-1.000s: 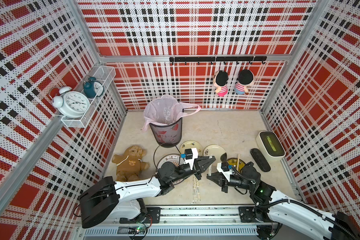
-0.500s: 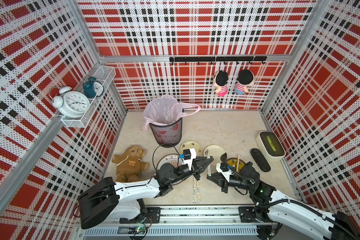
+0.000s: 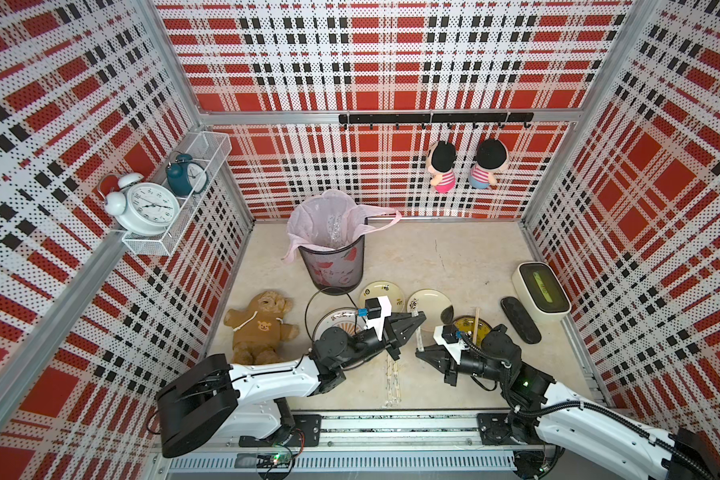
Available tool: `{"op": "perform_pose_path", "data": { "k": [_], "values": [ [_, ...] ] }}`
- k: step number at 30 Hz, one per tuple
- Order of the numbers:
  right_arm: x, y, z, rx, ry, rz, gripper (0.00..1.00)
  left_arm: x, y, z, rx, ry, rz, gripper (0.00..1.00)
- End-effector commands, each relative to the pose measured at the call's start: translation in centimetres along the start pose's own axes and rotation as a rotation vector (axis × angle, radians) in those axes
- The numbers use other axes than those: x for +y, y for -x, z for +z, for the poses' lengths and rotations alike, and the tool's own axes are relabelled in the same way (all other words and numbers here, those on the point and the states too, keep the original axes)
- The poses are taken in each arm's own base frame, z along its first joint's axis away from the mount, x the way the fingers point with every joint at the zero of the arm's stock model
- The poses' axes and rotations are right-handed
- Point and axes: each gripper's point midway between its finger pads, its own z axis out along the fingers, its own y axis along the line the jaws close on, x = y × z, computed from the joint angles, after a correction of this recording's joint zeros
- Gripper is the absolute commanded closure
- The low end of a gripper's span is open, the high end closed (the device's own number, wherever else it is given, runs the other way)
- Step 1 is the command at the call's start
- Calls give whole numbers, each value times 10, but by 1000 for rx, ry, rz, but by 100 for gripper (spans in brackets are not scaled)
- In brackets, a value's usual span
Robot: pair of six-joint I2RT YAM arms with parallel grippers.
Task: Remove the packaging of disposable chopsticks
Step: Remove the packet bag from the disposable chopsticks.
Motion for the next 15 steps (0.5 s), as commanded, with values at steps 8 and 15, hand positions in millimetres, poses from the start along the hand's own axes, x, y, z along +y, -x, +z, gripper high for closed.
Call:
{"op": "perform_pose_path", "data": {
  "k": [8, 15],
  "values": [
    [32, 161, -42, -504, 38, -292, 100, 25, -152, -42, 497, 99, -93, 93],
    [25, 143, -39, -476, 14, -262, 100, 23, -126, -41, 425, 78, -85, 97]
  ]
}}
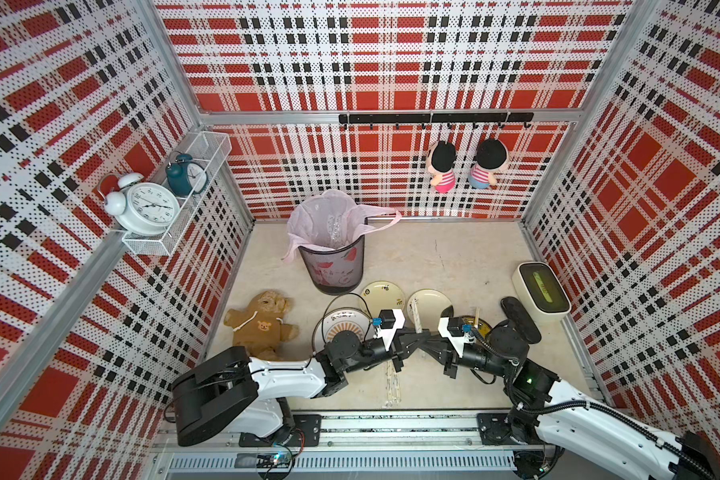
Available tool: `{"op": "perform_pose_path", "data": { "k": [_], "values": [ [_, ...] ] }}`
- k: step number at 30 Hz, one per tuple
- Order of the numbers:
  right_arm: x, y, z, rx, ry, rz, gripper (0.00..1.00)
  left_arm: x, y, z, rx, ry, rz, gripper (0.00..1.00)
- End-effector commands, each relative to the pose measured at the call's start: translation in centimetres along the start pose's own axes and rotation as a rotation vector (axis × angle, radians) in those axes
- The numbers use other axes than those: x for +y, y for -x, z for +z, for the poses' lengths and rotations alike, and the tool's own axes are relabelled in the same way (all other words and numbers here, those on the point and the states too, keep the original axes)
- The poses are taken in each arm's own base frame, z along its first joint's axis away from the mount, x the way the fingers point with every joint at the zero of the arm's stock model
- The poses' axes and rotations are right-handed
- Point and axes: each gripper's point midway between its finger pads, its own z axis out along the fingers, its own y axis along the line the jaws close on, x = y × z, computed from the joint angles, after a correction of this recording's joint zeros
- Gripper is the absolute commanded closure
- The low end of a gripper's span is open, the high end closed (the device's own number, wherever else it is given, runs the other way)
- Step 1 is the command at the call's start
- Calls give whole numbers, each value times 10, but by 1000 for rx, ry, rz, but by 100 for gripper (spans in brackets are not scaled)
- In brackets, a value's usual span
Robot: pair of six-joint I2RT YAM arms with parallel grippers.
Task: Remove the packaging of disposable chopsticks
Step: Remove the packet bag from the disposable chopsticks.
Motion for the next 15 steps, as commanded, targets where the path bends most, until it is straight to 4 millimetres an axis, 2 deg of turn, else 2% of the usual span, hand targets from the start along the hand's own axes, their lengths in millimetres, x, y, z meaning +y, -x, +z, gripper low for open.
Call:
{"op": "perform_pose_path", "data": {
  "k": [1, 4, 7, 11, 15],
  "values": [
    [17, 95, -24, -356, 17, -190, 100, 28, -73, -22, 260, 119, -72, 97],
    [10, 76, -22, -311, -11, -154, 100, 25, -56, -19, 218, 108, -58, 92],
    [5, 54, -16, -248, -18, -112, 100, 20, -31, -17, 142, 99, -34, 78],
    [-3, 25, -9, -178, -42, -55, 100, 12, 12, -19, 9, 94, 2, 58],
    [-4, 8, -5, -142, -35, -27, 100, 8, 57, -30, -124, 128, 41, 44]
  ]
}}
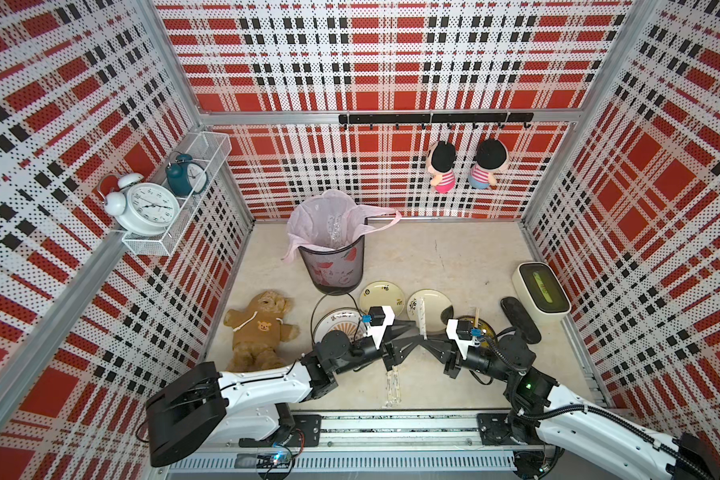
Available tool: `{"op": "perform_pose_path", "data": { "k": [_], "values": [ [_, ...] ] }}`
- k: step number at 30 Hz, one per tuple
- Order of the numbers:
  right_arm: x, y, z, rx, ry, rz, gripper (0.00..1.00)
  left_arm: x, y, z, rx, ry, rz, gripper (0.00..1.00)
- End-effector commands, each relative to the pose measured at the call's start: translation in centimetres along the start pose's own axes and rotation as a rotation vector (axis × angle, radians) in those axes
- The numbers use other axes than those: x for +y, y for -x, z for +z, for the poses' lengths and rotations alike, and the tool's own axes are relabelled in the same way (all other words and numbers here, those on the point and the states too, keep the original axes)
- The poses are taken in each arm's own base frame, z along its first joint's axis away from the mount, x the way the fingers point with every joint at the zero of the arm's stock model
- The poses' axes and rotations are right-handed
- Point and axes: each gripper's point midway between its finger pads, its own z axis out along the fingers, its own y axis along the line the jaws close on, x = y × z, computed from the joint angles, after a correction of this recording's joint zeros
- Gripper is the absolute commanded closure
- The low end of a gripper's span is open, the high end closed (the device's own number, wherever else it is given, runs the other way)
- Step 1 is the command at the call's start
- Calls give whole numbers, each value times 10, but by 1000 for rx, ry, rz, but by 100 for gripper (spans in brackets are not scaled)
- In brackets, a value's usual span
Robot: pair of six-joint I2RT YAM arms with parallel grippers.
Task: Remove the packaging of disposable chopsticks
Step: Remove the packet bag from the disposable chopsticks.
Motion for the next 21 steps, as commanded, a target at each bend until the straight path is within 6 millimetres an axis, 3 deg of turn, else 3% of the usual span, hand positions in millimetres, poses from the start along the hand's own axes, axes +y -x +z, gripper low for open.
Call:
{"op": "perform_pose_path", "data": {
  "k": [1, 5, 10, 12, 14, 16, 17, 19, 20, 21],
  "values": [
    [1, -1, 0, -26, 8, 1, 100, 6, 34, -9, -101, 62, 32, 40],
    [5, -4, 0, -22, 34, 10, 100, 8, 43, 0, -84, 52, 46, 35],
    [10, -8, 2, -9, 62, 14, 100, 7, 27, 21, -15, 7, 34, 34],
    [8, -11, 4, 5, 57, 20, 100, 3, 25, 26, -12, -17, 32, 44],
    [6, -15, 7, 27, 51, 24, 100, 0, 25, 29, -9, -40, 34, 74],
    [6, -16, 9, 34, 52, 25, 100, -3, 27, 30, -11, -57, 39, 93],
    [7, -16, 9, 33, 55, 26, 100, -3, 26, 29, -8, -59, 41, 99],
    [6, -16, 9, 33, 50, 31, 100, -5, 25, 28, -4, -74, 42, 100],
    [6, -17, 9, 31, 50, 34, 85, -8, 24, 27, 2, -96, 45, 100],
    [6, -16, 8, 23, 48, 39, 57, -11, 22, 26, 8, -118, 48, 100]
  ]
}}
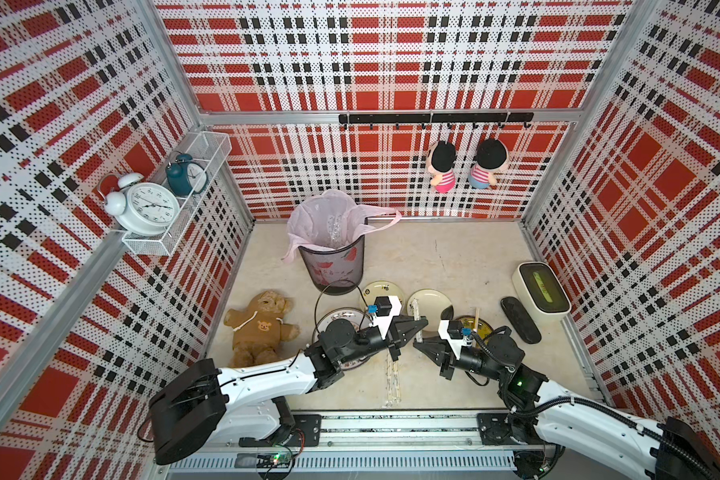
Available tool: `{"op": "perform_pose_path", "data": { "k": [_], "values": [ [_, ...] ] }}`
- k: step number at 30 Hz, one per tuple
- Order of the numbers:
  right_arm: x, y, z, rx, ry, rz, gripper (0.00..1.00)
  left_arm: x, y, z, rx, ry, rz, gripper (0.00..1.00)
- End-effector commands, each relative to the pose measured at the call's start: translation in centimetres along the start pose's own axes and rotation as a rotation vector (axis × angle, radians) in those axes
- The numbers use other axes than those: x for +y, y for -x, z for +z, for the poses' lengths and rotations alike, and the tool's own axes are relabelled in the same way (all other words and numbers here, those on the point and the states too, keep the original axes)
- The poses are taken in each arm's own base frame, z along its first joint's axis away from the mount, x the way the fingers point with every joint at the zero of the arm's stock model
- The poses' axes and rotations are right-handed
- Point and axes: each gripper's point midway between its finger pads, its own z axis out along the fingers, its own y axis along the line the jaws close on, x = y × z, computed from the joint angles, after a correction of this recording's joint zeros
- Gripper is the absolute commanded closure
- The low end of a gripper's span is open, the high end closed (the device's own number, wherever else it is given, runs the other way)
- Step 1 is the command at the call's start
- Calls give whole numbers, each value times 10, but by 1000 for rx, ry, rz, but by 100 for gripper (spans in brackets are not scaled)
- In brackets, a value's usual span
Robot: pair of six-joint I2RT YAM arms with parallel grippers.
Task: Remove the packaging of disposable chopsticks
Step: Remove the packet bag from the disposable chopsticks.
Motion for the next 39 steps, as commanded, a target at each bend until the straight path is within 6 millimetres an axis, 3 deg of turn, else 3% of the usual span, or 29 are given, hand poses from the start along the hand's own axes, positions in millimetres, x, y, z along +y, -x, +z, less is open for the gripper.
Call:
{"op": "perform_pose_path", "data": {
  "k": [1, 2, 4, 10, 12, 14, 18, 20, 25, 27, 30, 33, 37, 39],
  "values": [
    [6, 13, -1, -56, 24, -14, 33, -14, 11, 1, -8, -92, 36, 100],
    [5, 13, -3, -66, 16, -10, 20, -22, 9, -1, 2, -143, 50, 100],
    [3, 12, -7, -77, -4, -13, 9, -34, 8, -7, 14, -217, 70, 100],
    [18, 14, -11, -95, 74, -46, 12, -56, 5, -19, 45, -368, 100, 100],
    [22, 13, -9, -89, 108, -50, 21, -61, 7, -21, 41, -391, 106, 100],
    [25, 10, -6, -78, 135, -50, 39, -62, 8, -22, 37, -393, 114, 100],
    [28, 8, 0, -62, 165, -44, 64, -62, 11, -24, 23, -392, 126, 100],
    [28, 7, 2, -59, 174, -40, 69, -63, 13, -25, 15, -388, 134, 100],
    [29, 5, 2, -66, 179, -47, 100, -60, 9, -22, 29, -387, 122, 100],
    [29, 6, 2, -71, 178, -53, 100, -58, 7, -19, 38, -384, 114, 90],
    [28, 2, 2, -61, 172, -49, 100, -48, 11, -16, 25, -334, 101, 53],
    [23, -3, 2, -43, 147, -48, 100, -43, 40, -24, -113, -285, 58, 30],
    [19, -6, 2, -35, 122, -49, 100, -34, 64, -27, -188, -198, 51, 27],
    [18, -8, 2, -29, 113, -47, 100, -25, 70, -26, -200, -140, 62, 31]
  ]
}}
